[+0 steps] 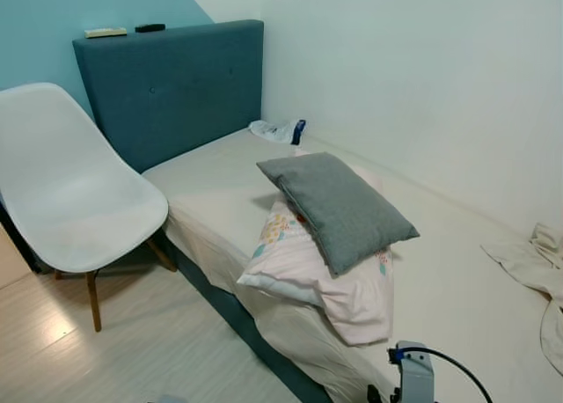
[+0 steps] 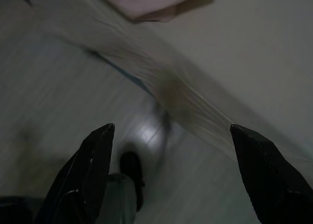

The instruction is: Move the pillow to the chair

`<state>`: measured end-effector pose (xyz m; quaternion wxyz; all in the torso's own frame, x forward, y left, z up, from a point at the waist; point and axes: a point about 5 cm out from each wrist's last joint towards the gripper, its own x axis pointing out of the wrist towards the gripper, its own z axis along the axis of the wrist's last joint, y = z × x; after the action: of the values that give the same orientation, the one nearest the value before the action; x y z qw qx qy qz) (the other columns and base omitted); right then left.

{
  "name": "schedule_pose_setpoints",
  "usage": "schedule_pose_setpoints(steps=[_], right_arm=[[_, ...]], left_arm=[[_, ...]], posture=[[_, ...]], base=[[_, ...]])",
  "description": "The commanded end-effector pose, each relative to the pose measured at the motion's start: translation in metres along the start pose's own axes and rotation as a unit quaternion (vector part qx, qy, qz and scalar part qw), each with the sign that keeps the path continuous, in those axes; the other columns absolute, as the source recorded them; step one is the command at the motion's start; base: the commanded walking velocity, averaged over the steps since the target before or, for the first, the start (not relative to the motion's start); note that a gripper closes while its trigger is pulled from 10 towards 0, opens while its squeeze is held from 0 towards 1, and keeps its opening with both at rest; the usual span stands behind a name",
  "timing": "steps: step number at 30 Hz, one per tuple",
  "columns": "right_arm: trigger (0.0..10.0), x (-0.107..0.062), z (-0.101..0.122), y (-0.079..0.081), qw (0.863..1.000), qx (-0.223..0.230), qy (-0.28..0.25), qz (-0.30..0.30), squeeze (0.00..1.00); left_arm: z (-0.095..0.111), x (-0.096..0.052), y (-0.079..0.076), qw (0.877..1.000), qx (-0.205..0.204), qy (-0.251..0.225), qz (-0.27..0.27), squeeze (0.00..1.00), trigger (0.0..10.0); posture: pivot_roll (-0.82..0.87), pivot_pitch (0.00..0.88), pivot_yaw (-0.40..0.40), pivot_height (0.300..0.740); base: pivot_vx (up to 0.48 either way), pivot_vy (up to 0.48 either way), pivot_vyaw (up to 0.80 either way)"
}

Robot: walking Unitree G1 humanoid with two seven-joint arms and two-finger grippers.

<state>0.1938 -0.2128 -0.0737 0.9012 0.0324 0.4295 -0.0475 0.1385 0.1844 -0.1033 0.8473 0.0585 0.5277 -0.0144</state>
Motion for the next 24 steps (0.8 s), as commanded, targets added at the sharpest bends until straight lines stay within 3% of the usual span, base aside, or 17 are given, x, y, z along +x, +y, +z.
schedule_pose_setpoints(steps=[1, 6, 11, 15, 24], right_arm=[[10.0, 0.002, 0.004, 0.005, 1.0, -0.014, 0.003, 0.008, 0.0], [10.0, 0.005, 0.013, 0.023, 0.998, -0.043, -0.005, 0.044, 0.0], [10.0, 0.006, 0.017, 0.029, 0.997, -0.051, -0.006, 0.055, 0.0], [10.0, 0.007, 0.02, 0.039, 0.993, -0.088, -0.003, 0.076, 0.0], [10.0, 0.009, 0.054, 0.039, 0.994, -0.036, -0.07, 0.071, 0.0]], left_arm=[[0.002, 0.0, 0.002, 1.0, -0.01, -0.001, 0.004, 0.0, 10.0], [-0.005, -0.001, 0.01, 0.999, -0.048, 0.003, 0.023, 0.0, 10.0], [-0.01, -0.002, 0.014, 0.997, -0.064, 0.008, 0.032, 0.0, 10.0], [-0.025, -0.006, 0.02, 0.993, -0.102, 0.02, 0.05, 0.0, 10.0], [-0.032, -0.007, 0.022, 0.994, -0.095, 0.027, 0.049, 0.0, 10.0]], posture=[[0.05, 0.0, -0.091, 0.74], [0.1, 0.0, -0.118, 0.74], [0.12, 0.0, -0.131, 0.74], [0.13, 0.0, -0.141, 0.74], [0.11, 0.0, -0.121, 0.74]], base=[[0.315, 0.0, 0.0], [0.337, 0.0, 0.0], [0.344, 0.0, 0.0], [0.341, 0.0, -0.67], [0.1, 0.0, -0.79]])
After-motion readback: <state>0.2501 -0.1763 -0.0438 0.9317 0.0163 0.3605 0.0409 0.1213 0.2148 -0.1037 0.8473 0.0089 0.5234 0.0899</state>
